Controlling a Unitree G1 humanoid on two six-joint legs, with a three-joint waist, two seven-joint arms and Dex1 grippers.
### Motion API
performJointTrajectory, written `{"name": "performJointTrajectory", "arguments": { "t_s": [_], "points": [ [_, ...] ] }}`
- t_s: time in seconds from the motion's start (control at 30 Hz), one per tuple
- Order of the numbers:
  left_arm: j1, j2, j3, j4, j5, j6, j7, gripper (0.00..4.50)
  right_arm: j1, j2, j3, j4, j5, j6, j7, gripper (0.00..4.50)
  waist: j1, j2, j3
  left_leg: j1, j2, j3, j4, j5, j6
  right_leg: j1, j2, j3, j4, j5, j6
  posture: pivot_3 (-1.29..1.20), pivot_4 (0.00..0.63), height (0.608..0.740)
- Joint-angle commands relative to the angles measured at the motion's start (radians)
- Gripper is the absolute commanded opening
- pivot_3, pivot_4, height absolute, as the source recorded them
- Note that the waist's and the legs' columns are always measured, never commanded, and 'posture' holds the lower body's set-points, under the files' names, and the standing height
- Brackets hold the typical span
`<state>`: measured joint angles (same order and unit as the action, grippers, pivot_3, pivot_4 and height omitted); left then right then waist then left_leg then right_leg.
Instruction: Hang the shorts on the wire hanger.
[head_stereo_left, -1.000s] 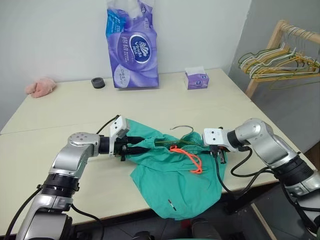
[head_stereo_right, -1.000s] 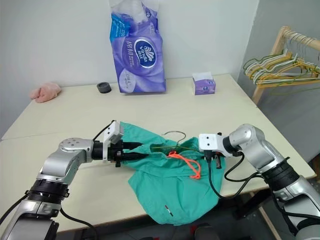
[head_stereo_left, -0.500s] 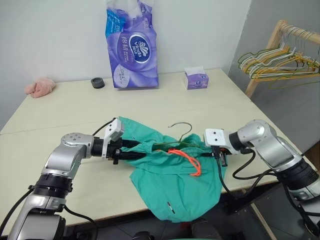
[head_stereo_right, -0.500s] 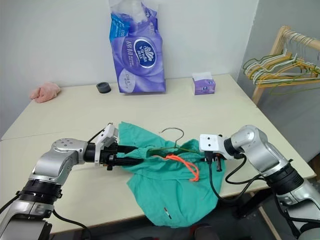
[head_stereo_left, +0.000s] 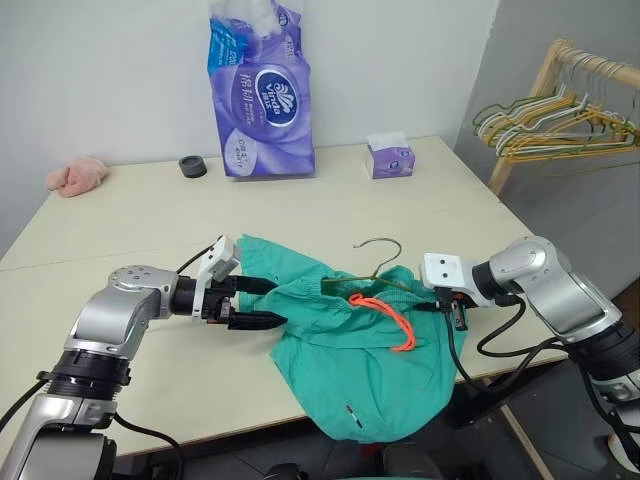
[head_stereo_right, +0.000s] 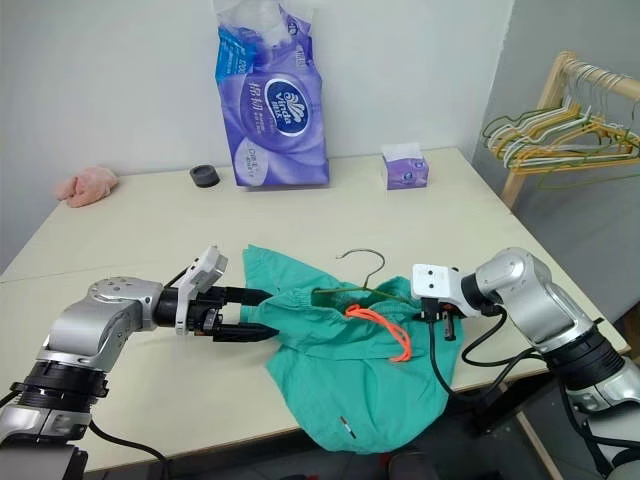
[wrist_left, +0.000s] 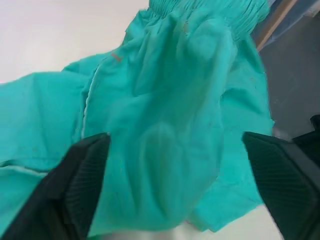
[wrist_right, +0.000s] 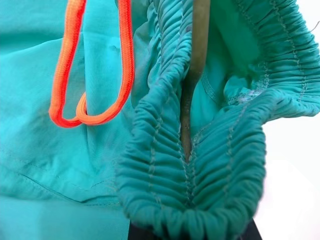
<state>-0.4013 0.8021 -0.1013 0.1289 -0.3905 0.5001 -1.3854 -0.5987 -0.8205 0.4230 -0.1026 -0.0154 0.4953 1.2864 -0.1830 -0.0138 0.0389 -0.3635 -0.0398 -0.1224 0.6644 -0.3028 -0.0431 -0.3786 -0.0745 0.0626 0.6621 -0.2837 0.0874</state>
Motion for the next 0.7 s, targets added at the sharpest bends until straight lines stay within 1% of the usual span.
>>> {"name": "performJointTrajectory", "arguments": {
  "t_s": [0.03, 0.1, 0.2, 0.33, 0.37, 0.6, 0.63, 0.7],
  "points": [
    [-0.001, -0.004, -0.012, 0.006, 0.045, -0.078, 0.013, 4.42, -0.014, -0.003, -0.033, -0.025, 0.017, 0.003, 0.004, 0.0, 0.0, 0.0, 0.0, 0.0, 0.0, 0.0, 0.0, 0.0, 0.0, 0.0, 0.0, 0.0, 0.0, 0.0, 0.0, -0.19, 0.0, 0.74],
    [-0.01, -0.026, -0.014, 0.03, 0.062, -0.111, 0.034, 4.42, -0.013, -0.003, -0.032, -0.028, 0.017, 0.004, 0.005, 0.0, 0.001, 0.0, 0.0, 0.0, 0.0, 0.0, 0.0, 0.0, 0.0, 0.0, 0.0, 0.0, 0.0, 0.0, 0.0, -0.19, 0.0, 0.74],
    [-0.031, -0.061, -0.008, 0.086, 0.099, -0.186, 0.076, 3.86, -0.011, -0.004, -0.033, -0.034, 0.02, 0.008, 0.007, 0.0, 0.001, 0.0, 0.0, 0.0, 0.0, 0.0, 0.0, 0.0, 0.0, 0.0, 0.0, 0.0, 0.0, 0.0, 0.0, -0.19, 0.0, 0.74],
    [-0.053, -0.105, 0.013, 0.108, 0.08, -0.184, 0.098, 2.71, -0.001, -0.007, -0.033, -0.053, 0.025, 0.024, 0.008, 0.0, -0.001, 0.0, 0.0, 0.0, 0.0, 0.0, 0.0, 0.0, 0.0, 0.0, -0.001, 0.0, 0.0, 0.0, 0.0, -0.19, 0.0, 0.74],
    [-0.052, -0.105, 0.015, 0.107, 0.079, -0.185, 0.097, 2.34, 0.002, -0.01, -0.034, -0.055, 0.025, 0.028, 0.008, 0.0, -0.003, 0.0, 0.0, 0.0, 0.0, 0.0, 0.0, 0.0, 0.0, 0.0, -0.001, 0.0, 0.0, 0.0, 0.0, -0.19, 0.0, 0.74],
    [-0.033, -0.088, 0.014, 0.123, 0.111, -0.233, 0.106, 0.28, 0.016, -0.034, -0.042, -0.052, 0.031, 0.045, 0.014, 0.0, -0.008, 0.0, 0.0, 0.0, 0.0, 0.0, 0.0, 0.0, 0.0, 0.0, -0.001, 0.0, 0.0, 0.0, 0.0, -0.19, 0.0, 0.74],
    [-0.031, -0.086, 0.015, 0.126, 0.113, -0.238, 0.108, 0.05, 0.018, -0.039, -0.042, -0.052, 0.034, 0.047, 0.016, 0.0, -0.008, 0.0, 0.0, 0.0, 0.0, 0.0, 0.0, 0.0, 0.0, 0.0, -0.001, 0.0, 0.0, 0.0, 0.0, -0.19, 0.0, 0.74],
    [-0.027, -0.082, 0.018, 0.135, 0.119, -0.249, 0.116, 0.02, 0.031, -0.055, -0.048, -0.054, 0.042, 0.054, 0.02, 0.0, -0.008, 0.0, 0.0, 0.0, 0.0, 0.0, 0.0, 0.0, 0.0, 0.0, -0.002, 0.0, 0.0, 0.0, 0.0, -0.19, 0.0, 0.74]
  ]
}}
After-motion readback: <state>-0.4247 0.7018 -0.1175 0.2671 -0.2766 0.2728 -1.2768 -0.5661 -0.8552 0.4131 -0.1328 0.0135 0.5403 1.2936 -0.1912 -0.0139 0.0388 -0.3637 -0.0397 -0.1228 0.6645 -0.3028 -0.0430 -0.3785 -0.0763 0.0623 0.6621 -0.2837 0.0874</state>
